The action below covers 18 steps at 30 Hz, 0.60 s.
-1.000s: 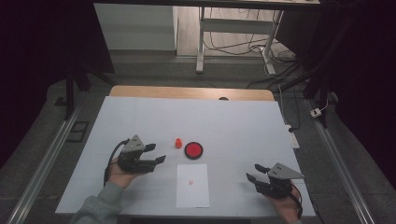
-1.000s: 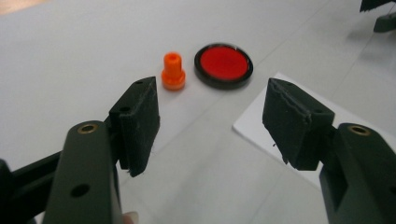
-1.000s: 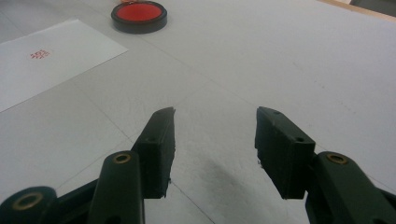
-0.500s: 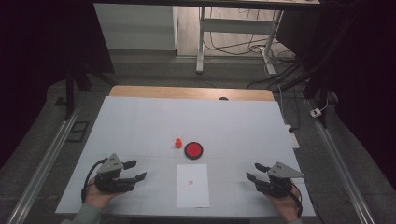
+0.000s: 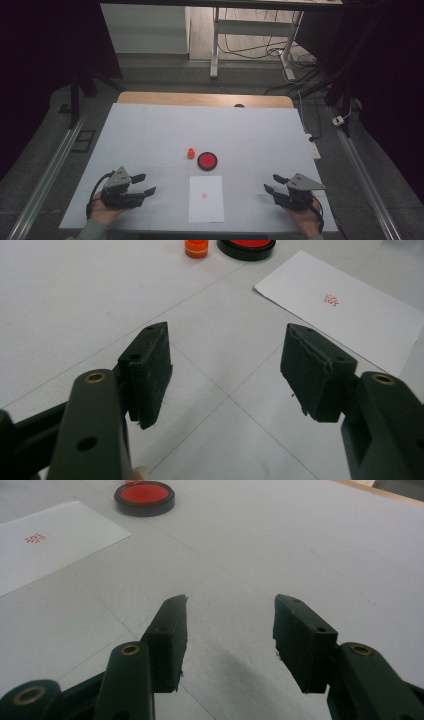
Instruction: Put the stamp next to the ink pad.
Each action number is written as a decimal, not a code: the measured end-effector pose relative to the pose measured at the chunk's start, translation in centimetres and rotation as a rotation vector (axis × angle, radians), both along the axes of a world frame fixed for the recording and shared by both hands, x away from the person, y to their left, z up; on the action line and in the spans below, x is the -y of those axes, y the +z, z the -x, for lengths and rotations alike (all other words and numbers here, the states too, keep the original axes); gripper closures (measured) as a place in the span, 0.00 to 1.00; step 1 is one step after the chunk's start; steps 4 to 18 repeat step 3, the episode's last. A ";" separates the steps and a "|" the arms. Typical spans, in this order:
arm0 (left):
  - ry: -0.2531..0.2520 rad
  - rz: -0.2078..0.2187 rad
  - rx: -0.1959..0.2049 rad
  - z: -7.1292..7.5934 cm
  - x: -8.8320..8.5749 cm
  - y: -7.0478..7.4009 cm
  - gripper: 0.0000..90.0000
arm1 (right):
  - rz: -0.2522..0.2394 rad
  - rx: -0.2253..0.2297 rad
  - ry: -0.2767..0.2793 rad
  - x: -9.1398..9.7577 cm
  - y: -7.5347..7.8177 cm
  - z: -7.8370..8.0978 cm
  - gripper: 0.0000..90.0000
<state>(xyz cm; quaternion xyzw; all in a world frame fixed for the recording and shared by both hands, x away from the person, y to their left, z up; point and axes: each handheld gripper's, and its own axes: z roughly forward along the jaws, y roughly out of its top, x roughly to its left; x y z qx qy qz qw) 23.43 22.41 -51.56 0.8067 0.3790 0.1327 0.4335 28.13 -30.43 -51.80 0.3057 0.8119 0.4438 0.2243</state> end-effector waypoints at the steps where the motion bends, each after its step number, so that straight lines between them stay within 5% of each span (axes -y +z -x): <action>1: 0.000 0.002 -0.001 0.0 0.0 0.0 0.41 | 0.000 0.000 0.000 0.0 0.0 0.0 0.52; 18: 0.005 0.005 0.000 0.0 -0.1 0.0 0.41 | 0.004 0.001 0.000 0.0 0.0 0.0 0.53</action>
